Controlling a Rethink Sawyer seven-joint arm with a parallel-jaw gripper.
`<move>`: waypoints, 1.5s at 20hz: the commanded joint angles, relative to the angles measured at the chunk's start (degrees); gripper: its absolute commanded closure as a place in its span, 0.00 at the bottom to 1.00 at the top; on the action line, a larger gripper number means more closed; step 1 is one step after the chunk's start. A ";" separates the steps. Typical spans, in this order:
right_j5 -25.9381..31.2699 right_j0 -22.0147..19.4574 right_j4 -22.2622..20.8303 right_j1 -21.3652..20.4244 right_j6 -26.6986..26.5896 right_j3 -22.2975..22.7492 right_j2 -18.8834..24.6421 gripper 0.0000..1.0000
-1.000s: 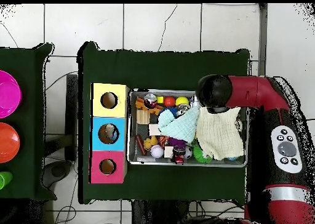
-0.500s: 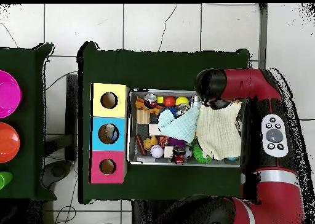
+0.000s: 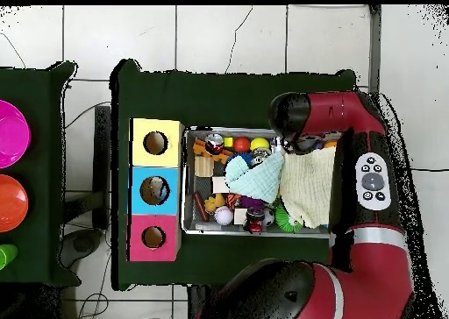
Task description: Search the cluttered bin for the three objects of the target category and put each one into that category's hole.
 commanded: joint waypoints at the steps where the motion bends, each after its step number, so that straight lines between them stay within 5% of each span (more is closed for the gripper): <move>1: 10.92 1.68 -4.44 2.15 -17.78 -3.14 -0.49 0.00; 8: 12.25 2.13 -6.58 2.43 -18.73 -3.72 -2.19 0.00; 17: 6.62 0.98 -8.95 4.99 -17.85 -2.49 -2.09 0.00; 30: 6.24 -1.41 -7.54 8.76 -19.23 -2.85 0.23 0.00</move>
